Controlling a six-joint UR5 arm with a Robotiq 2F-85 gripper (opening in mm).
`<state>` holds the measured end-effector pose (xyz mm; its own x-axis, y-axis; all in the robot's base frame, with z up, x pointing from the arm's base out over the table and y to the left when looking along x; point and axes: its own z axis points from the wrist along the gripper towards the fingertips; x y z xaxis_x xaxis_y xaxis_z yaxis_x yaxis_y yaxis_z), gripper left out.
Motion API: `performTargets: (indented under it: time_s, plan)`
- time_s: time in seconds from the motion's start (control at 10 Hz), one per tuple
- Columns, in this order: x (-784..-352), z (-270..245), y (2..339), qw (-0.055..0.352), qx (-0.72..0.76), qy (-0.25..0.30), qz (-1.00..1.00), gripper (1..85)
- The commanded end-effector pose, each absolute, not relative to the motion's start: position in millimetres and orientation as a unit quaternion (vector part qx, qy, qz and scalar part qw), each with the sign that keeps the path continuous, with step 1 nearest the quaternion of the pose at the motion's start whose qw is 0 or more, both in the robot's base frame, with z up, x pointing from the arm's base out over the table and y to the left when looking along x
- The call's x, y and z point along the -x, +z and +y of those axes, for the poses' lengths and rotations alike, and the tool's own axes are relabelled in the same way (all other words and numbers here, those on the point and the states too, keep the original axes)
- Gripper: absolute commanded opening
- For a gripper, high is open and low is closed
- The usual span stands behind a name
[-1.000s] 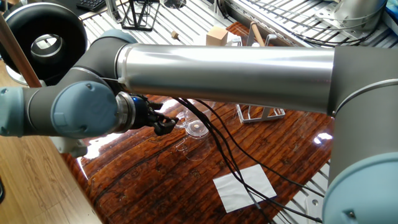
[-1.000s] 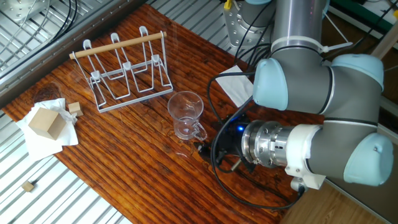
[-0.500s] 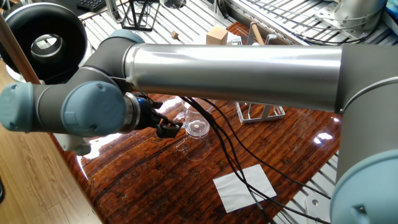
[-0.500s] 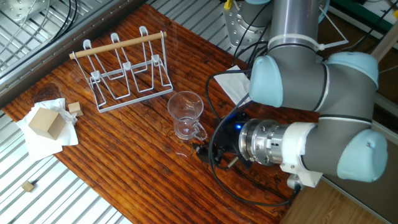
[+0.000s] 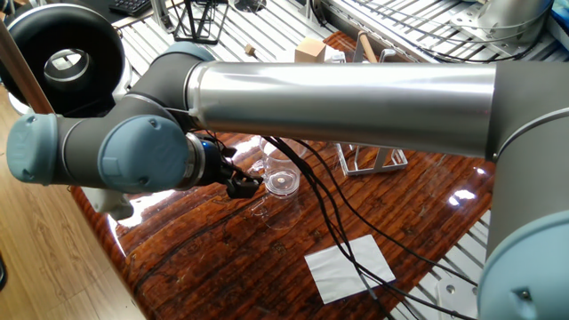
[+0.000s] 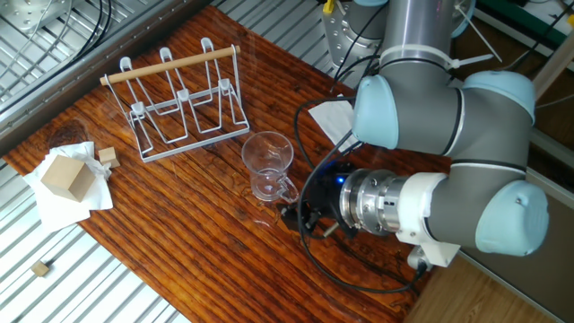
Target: Put the cup on the cup rack
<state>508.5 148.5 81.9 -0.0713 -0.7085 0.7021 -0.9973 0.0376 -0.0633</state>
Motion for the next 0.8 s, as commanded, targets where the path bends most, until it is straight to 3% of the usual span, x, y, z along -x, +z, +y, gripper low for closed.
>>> performTargets:
  time_s: [0.0,0.7]
  plan:
    - [-505.3,147.7,79.6,0.252,-0.626,0.279,-0.683,74.3]
    - [-505.7,151.8,67.5,0.241,-0.624,0.271,-0.692,74.3]
